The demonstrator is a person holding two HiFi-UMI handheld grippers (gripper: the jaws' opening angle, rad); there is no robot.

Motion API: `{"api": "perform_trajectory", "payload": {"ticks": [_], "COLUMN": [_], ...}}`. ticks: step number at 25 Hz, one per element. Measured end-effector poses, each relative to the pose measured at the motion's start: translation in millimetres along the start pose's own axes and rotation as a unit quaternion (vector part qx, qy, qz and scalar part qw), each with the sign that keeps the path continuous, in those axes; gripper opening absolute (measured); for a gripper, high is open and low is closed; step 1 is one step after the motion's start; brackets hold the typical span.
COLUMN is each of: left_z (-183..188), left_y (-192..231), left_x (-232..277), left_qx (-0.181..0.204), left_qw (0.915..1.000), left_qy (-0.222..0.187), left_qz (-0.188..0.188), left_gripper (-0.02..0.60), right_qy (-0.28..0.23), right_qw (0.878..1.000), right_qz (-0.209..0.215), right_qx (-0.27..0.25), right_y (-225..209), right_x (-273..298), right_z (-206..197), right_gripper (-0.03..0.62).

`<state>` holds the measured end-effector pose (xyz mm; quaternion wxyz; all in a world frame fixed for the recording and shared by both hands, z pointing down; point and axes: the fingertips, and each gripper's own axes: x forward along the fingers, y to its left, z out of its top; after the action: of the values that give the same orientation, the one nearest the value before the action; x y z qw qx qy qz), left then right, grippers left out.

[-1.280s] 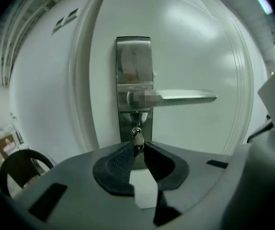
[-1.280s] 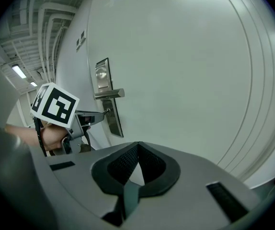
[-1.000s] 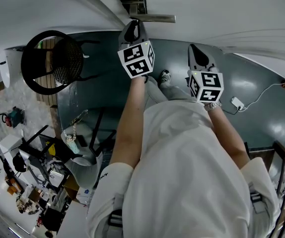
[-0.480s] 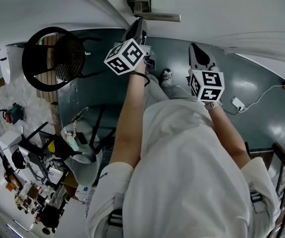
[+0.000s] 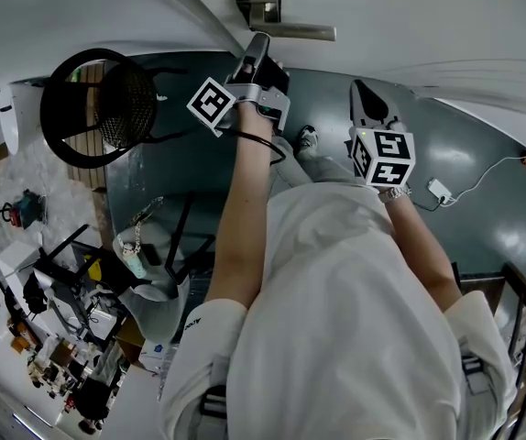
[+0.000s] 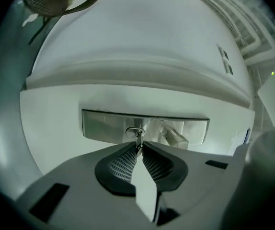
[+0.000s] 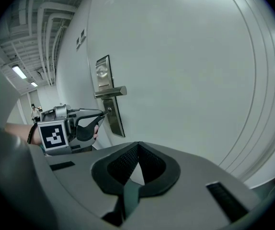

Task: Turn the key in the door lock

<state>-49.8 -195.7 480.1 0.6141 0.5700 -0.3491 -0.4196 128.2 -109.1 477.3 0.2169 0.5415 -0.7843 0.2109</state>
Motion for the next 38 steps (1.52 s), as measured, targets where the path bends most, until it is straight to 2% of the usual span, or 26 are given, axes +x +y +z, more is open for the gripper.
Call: {"api": "perform_trajectory", "payload": {"ticks": [3,5,7,9,11,14,16,17,18,19,20,22,24,26,29,30,32,34,35,36,37,38], "left_z": [0,0,0,1,1,-2,-5,-6,-7,-8,-8,-7,-5,-4,-12,-15,-19,-20,-19,-18,-17,-18], "left_y": [1,2,0,0,5,8,9,9,10,11,11,9,5,-1,-9,-9,-5,1,3,4,5,5], "left_x": [-3,-3,-2,-2,-5,-9,-12,-15,-17,-20,-22,-26,-29,-28,-20,-18,-12,-7,-5,-2,0,3], "left_qx": [-0.080,-0.075,-0.023,0.041,0.096,0.152,0.207,0.248,0.296,0.348,0.401,0.498,0.578,0.656,0.761,0.787,0.827,0.856,0.867,0.876,0.882,0.888], "left_qw": [0.9966,0.9971,0.9997,0.9989,0.9942,0.9853,0.9728,0.9610,0.9446,0.9234,0.8979,0.8395,0.7772,0.7059,0.5877,0.5512,0.4833,0.4210,0.3951,0.3745,0.3594,0.3477], "left_qy": [-0.015,-0.009,0.004,0.016,0.027,0.045,0.060,0.070,0.080,0.089,0.096,0.103,0.106,0.102,0.101,0.107,0.124,0.133,0.133,0.131,0.129,0.128], "left_qz": [-0.012,-0.010,-0.002,0.014,0.039,0.065,0.086,0.101,0.118,0.136,0.155,0.192,0.225,0.247,0.254,0.255,0.261,0.270,0.273,0.275,0.275,0.274], "left_gripper": [0.044,0.047,0.048,0.047,0.057,0.120,0.146,0.147,0.149,0.149,0.149,0.148,0.147,0.147,0.147,0.147,0.147,0.147,0.147,0.147,0.147,0.147], "right_qy": [0.000,0.000,0.000,0.000,0.001,0.002,0.002,0.002,0.002,0.002,0.001,0.000,0.000,-0.001,-0.003,-0.003,-0.004,-0.003,-0.002,-0.001,0.000,0.001], "right_qw": [1.000,1.000,1.000,1.000,1.000,1.000,1.000,1.000,1.000,1.000,1.000,1.000,1.000,1.000,1.000,1.000,1.000,1.000,1.000,1.000,1.000,1.000], "right_qz": [0.000,0.001,0.002,0.002,0.001,0.002,0.003,0.004,0.004,0.005,0.007,0.010,0.013,0.014,0.014,0.013,0.010,0.008,0.007,0.006,0.005,0.004], "right_qx": [0.002,0.003,0.004,0.005,0.007,0.008,0.008,0.008,0.008,0.008,0.008,0.006,0.005,0.004,0.004,0.005,0.006,0.007,0.008,0.008,0.009,0.010], "right_y": [2,3,3,2,0,-1,-1,0,0,0,1,2,5,5,4,4,3,2,1,0,-2,-4], "right_x": [-1,0,2,3,3,2,2,1,1,1,1,-1,-2,-4,-9,-11,-13,-14,-15,-15,-15,-15], "right_z": [1,1,1,3,2,1,1,1,0,0,-1,-2,-3,-4,-6,-6,-7,-9,-10,-10,-11,-13], "right_gripper": [0.000,0.000,0.000,0.000,0.000,0.000,0.000,0.000,0.000,0.000,0.000,0.000,0.000,0.000,0.000,0.000,0.000,0.000,0.000,0.000,0.000,0.000]}}
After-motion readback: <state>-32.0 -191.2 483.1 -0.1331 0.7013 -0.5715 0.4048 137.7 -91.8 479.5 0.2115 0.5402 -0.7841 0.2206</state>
